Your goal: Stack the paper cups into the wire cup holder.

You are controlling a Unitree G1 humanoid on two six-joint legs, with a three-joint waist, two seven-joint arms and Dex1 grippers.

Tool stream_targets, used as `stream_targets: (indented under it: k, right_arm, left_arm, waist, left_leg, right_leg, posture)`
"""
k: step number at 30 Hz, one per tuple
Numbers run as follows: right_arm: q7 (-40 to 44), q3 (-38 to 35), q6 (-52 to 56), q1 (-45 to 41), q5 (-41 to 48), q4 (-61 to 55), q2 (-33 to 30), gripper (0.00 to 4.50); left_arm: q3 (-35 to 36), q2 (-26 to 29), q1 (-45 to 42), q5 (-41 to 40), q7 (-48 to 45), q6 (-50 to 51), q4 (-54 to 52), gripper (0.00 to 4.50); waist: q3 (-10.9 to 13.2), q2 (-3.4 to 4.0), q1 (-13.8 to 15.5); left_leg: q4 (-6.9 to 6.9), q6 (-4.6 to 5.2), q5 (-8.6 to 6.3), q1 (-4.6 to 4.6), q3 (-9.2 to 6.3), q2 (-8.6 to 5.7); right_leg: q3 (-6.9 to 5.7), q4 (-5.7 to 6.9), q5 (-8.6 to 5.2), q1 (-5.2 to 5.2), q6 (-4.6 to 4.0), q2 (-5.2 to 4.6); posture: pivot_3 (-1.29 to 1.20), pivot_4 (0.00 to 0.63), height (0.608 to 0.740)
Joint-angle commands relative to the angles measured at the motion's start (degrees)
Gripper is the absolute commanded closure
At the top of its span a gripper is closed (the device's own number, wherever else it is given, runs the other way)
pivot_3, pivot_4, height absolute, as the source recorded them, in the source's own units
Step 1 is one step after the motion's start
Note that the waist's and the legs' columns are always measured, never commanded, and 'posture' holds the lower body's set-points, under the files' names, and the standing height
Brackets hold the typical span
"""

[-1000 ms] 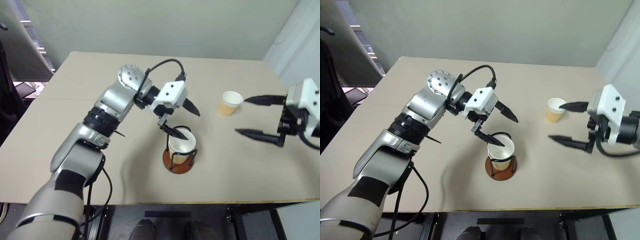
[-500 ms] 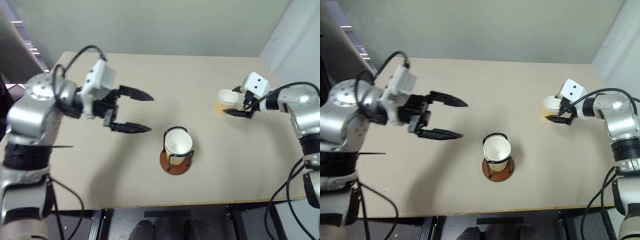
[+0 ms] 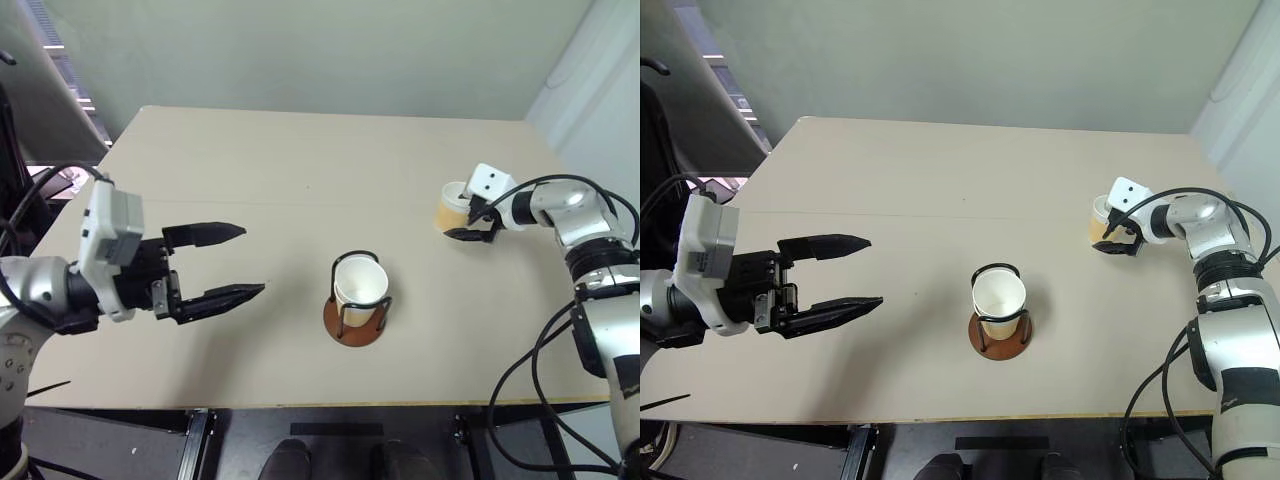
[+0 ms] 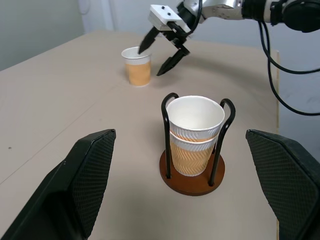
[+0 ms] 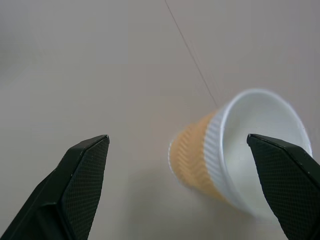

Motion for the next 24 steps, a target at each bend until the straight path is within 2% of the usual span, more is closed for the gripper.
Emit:
stream_targets:
  k: [1,10,14,19,22,24]
  right_arm:
    - [-0.82,-1.44,-1.60,-2.36,-0.70,1.11,-0.07,1.30]
    - [-1.30,-2.43,-2.17,-2.62,-1.06,2.08,0.36,4.48]
    - [2.42,-3.80,-2.54,-2.52,0.43,0.49,-0.10,4.48]
    - [15.33,-7.70,0.42,-2.67,6.78,-9.23,-2.25,4.48]
    - [26.04,-10.69,11.38,-0.10,16.48,-27.29,-3.75,4.48]
    - [29.38,-12.42,21.49,2.06,24.86,-43.44,-4.26,4.48]
  left_arm:
    - [1.84,1.13,0.24,-1.91,1.51,-0.41,-1.82,0.00]
    - [0.60,2.23,0.29,-2.40,2.85,-1.25,-1.38,0.00]
    - [0.23,2.52,0.14,-2.27,2.93,-1.55,-1.07,0.00]
    - [0.25,3.49,0.18,-1.63,1.97,-2.38,0.23,0.00]
    - [0.91,4.51,1.65,-0.89,0.78,-2.59,0.75,0.00]
    - [1.25,5.12,3.60,0.64,-0.08,-3.19,1.55,0.00]
  waist:
    - [0.00,0.00,-0.05]
    - [0.01,0.01,-0.28]
    - [0.01,0.02,-0.31]
    - [0.07,0.10,-0.40]
    - [0.08,0.12,-0.57]
    - [0.08,0.12,-0.83]
  left_leg:
    - [-0.04,-0.03,0.01,0.01,0.01,0.00]
    - [-0.08,-0.09,0.00,0.05,0.01,0.00]
    - [-0.11,-0.09,-0.01,0.06,0.00,0.00]
    - [-0.21,-0.13,0.00,0.06,0.01,-0.01]
    - [-0.36,-0.18,0.03,0.09,0.02,-0.03]
    - [-0.46,-0.25,0.06,0.09,0.13,-0.08]
  right_leg:
    - [0.01,0.13,0.00,-0.01,0.00,0.00]
    - [0.06,0.43,-0.08,-0.03,-0.13,-0.01]
    - [0.09,0.43,-0.10,-0.03,-0.18,-0.02]
    - [0.10,0.42,-0.16,-0.06,-0.27,-0.02]
    - [0.08,0.38,-0.21,-0.06,-0.37,0.00]
    - [0.07,0.24,-0.27,-0.05,-0.46,0.13]
  posture:
    - [0.00,0.150,0.740]
    - [0.00,0.150,0.740]
    - [0.00,0.150,0.740]
    - [0.00,0.150,0.740]
    - [0.00,0.150,0.740]
    - [0.00,0.150,0.740]
